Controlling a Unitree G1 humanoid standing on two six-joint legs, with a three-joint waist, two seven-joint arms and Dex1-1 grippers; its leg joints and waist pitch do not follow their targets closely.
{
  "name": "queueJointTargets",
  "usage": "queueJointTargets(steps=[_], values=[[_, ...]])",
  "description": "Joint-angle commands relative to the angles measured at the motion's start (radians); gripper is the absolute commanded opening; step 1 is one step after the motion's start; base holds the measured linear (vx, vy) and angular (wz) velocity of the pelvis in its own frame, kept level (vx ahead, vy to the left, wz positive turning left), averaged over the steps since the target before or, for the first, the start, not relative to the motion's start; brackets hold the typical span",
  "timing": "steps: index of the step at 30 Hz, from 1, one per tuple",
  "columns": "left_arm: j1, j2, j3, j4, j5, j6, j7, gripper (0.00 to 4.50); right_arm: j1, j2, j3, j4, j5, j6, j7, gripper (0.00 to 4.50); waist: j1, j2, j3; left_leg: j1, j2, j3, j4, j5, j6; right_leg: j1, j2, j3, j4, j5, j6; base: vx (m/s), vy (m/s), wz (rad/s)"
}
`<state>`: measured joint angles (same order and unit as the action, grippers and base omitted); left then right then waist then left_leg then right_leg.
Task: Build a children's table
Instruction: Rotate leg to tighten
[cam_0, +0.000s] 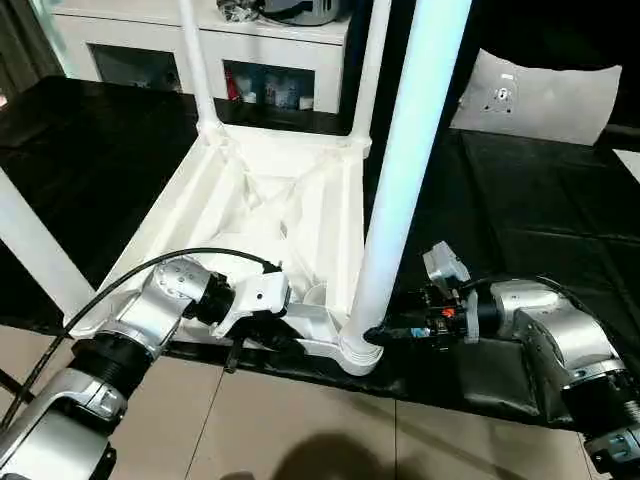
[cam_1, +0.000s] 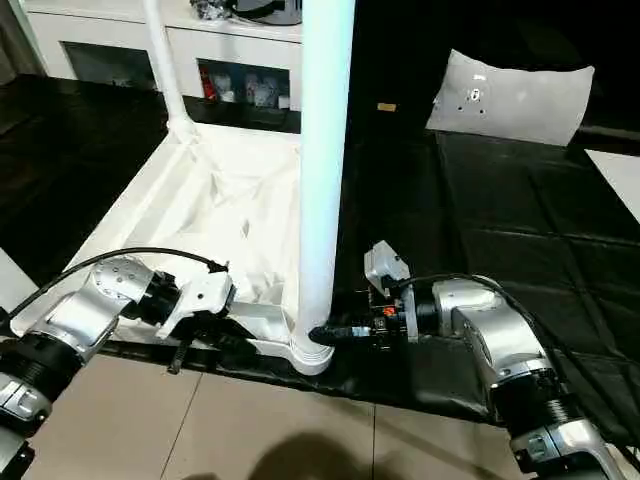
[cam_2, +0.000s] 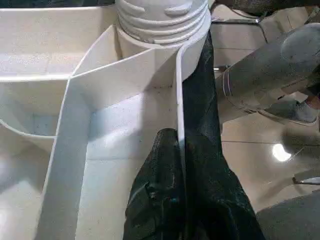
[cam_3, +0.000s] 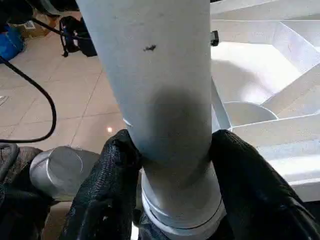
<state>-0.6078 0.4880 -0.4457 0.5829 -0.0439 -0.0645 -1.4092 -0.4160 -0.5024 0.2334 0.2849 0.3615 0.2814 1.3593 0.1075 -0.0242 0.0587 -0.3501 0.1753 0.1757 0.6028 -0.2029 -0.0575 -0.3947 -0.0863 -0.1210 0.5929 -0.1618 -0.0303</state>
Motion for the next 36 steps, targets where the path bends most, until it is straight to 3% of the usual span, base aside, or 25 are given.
queueJointTargets(steps=[1, 5, 8, 10, 11, 13, 15, 17, 18, 19, 20, 21, 23, 24, 25, 28, 31, 32, 36], values=[[-0.013, -0.037, 0.028, 0.005, 0.010, 0.057, 0.111, 0.00, 0.041, 0.025, 0.003, -0.050, 0.025, 0.002, 0.000, 1.95, -0.003, -0.009, -0.057, 0.007, 0.065, -0.020, -0.076, -0.198, 0.035, 0.043, -0.090, 0.066, -0.092, -0.479, -0.106, 0.000, 0.000, 0.00], [-0.002, -0.088, 0.077, -0.020, -0.019, 0.146, 0.217, 0.00, 0.099, 0.084, -0.040, -0.077, 0.007, -0.013, -0.167, 1.93, -0.005, -0.009, -0.050, 0.014, 0.061, -0.022, -0.078, -0.243, 0.025, 0.036, -0.089, 0.059, -0.104, -0.557, -0.085, 0.000, 0.000, 0.00], [-0.001, -0.132, 0.110, -0.045, -0.020, 0.227, 0.312, 0.00, 0.140, 0.135, -0.058, -0.093, -0.039, -0.027, -0.317, 1.93, -0.021, -0.011, -0.043, 0.014, 0.050, -0.026, -0.074, -0.281, 0.008, 0.033, -0.091, 0.046, -0.127, -0.682, -0.025, 0.000, 0.000, 0.00], [-0.008, -0.153, 0.124, -0.044, -0.012, 0.252, 0.360, 0.00, 0.154, 0.166, -0.069, -0.105, -0.052, -0.010, -0.385, 1.92, -0.031, -0.012, -0.046, 0.011, 0.049, -0.029, -0.075, -0.275, 0.016, 0.040, -0.092, 0.040, -0.131, -0.680, -0.011, 0.000, 0.000, 0.00], [-0.019, -0.182, 0.138, -0.044, 0.001, 0.280, 0.419, 0.00, 0.164, 0.215, -0.077, -0.126, -0.074, 0.027, -0.474, 1.92, -0.042, -0.007, -0.041, 0.009, 0.051, -0.031, -0.081, -0.287, 0.024, 0.037, -0.086, 0.035, -0.136, -0.668, -0.003, 0.000, 0.000, 0.00], [-0.025, -0.195, 0.143, -0.042, 0.006, 0.293, 0.444, 0.00, 0.161, 0.243, -0.082, -0.127, -0.086, 0.040, -0.522, 1.91, -0.050, -0.007, -0.042, 0.016, 0.047, -0.031, -0.077, -0.304, 0.021, 0.033, -0.090, 0.034, -0.141, -0.683, -0.005, 0.000, 0.000, 0.00], [-0.038, -0.218, 0.149, -0.036, 0.021, 0.315, 0.496, 0.00, 0.144, 0.295, -0.092, -0.117, -0.104, 0.062, -0.618, 1.91, -0.064, -0.004, -0.039, 0.012, 0.046, -0.035, -0.079, -0.323, 0.021, 0.033, -0.089, 0.031, -0.143, -0.697, 0.001, 0.000, 0.000, 0.00], [-0.046, -0.229, 0.151, -0.033, 0.029, 0.324, 0.519, 0.00, 0.132, 0.323, -0.099, -0.105, -0.114, 0.069, -0.672, 1.91, -0.072, 0.000, -0.040, 0.012, 0.046, -0.038, -0.080, -0.333, 0.021, 0.035, -0.090, 0.029, -0.143, -0.676, -0.003, 0.000, 0.000, 0.00], [-0.071, -0.265, 0.158, -0.021, 0.054, 0.350, 0.593, 0.00, 0.079, 0.406, -0.130, -0.048, -0.134, 0.083, -0.842, 1.91, -0.078, 0.000, -0.036, 0.005, 0.050, -0.039, -0.086, -0.327, 0.024, 0.037, -0.089, 0.033, -0.140, -0.653, -0.009, 0.000, 0.000, 0.00], [-0.074, -0.269, 0.159, -0.019, 0.057, 0.352, 0.601, 0.00, 0.073, 0.415, -0.134, -0.041, -0.136, 0.084, -0.860, 1.91, -0.085, 0.002, -0.035, 0.008, 0.048, -0.039, -0.086, -0.338, 0.022, 0.030, -0.087, 0.030, -0.140, -0.659, -0.015, 0.000, 0.000, 0.00], [-0.088, -0.289, 0.158, -0.012, 0.066, 0.359, 0.628, 0.00, 0.035, 0.462, -0.165, 0.003, -0.137, 0.088, -0.955, 1.91, -0.094, 0.006, -0.040, 0.003, 0.050, -0.046, -0.086, -0.343, 0.011, 0.043, -0.093, 0.025, -0.139, -0.636, -0.019, 0.000, 0.000, 0.00], [-0.094, -0.301, 0.158, -0.010, 0.070, 0.361, 0.642, 0.00, 0.018, 0.490, -0.191, 0.021, -0.133, 0.093, -1.008, 1.91, -0.096, 0.008, -0.039, 0.001, 0.053, -0.047, -0.088, -0.339, 0.015, 0.045, -0.093, 0.026, -0.139, -0.614, -0.023, 0.000, 0.000, 0.00], [-0.104, -0.331, 0.155, -0.008, 0.083, 0.351, 0.669, 0.00, -0.015, 0.548, -0.236, 0.057, -0.142, 0.087, -1.113, 1.91, -0.102, 0.008, -0.037, 0.005, 0.055, -0.044, -0.090, -0.334, 0.016, 0.036, -0.094, 0.034, -0.133, -0.553, -0.059, 0.000, 0.000, 0.00], [-0.106, -0.340, 0.155, -0.007, 0.086, 0.343, 0.678, 0.00, -0.018, 0.555, -0.230, 0.061, -0.157, 0.075, -1.120, 1.91, -0.102, 0.008, -0.038, 0.004, 0.055, -0.043, -0.091, -0.326, 0.018, 0.038, -0.094, 0.037, -0.131, -0.536, -0.066, 0.000, 0.000, 0.00], [-0.105, -0.342, 0.153, -0.007, 0.088, 0.339, 0.680, 0.00, -0.017, 0.554, -0.222, 0.059, -0.165, 0.066, -1.113, 1.91, -0.102, 0.008, -0.039, 0.001, 0.056, -0.042, -0.092, -0.311, 0.020, 0.040, -0.094, 0.040, -0.127, -0.512, -0.073, 0.000, 0.000, 0.00], [-0.101, -0.347, 0.144, -0.007, 0.097, 0.329, 0.683, 0.00, 0.001, 0.545, -0.191, 0.037, -0.202, 0.033, -1.090, 2.60, -0.091, 0.003, -0.041, -0.001, 0.058, -0.032, -0.091, -0.228, 0.039, 0.040, -0.092, 0.057, -0.105, -0.374, -0.122, 0.059, -0.007, 0.06], [-0.087, -0.332, 0.138, -0.010, 0.110, 0.321, 0.676, 0.00, 0.033, 0.512, -0.198, 0.008, -0.210, 0.006, -1.078, 2.96, -0.082, 0.002, -0.049, -0.006, 0.057, -0.026, -0.086, -0.142, 0.070, 0.051, -0.090, 0.065, -0.086, -0.276, -0.158, 0.058, -0.019, 0.01], [-0.081, -0.320, 0.133, -0.009, 0.114, 0.310, 0.664, 0.00, 0.043, 0.487, -0.197, -0.002, -0.211, -0.012, -1.055, 3.04, -0.072, -0.001, -0.050, -0.010, 0.054, -0.020, -0.083, -0.083, 0.095, 0.054, -0.090, 0.068, -0.077, -0.206, -0.175, 0.000, 0.000, 0.00], [-0.065, -0.282, 0.124, -0.004, 0.128, 0.278, 0.627, 0.00, 0.079, 0.408, -0.194, -0.038, -0.213, -0.069, -0.949, 3.36, -0.058, -0.001, -0.049, -0.011, 0.053, -0.016, -0.080, -0.084, 0.116, 0.055, -0.089, 0.069, -0.077, -0.221, -0.175, 0.000, 0.000, 0.00]])
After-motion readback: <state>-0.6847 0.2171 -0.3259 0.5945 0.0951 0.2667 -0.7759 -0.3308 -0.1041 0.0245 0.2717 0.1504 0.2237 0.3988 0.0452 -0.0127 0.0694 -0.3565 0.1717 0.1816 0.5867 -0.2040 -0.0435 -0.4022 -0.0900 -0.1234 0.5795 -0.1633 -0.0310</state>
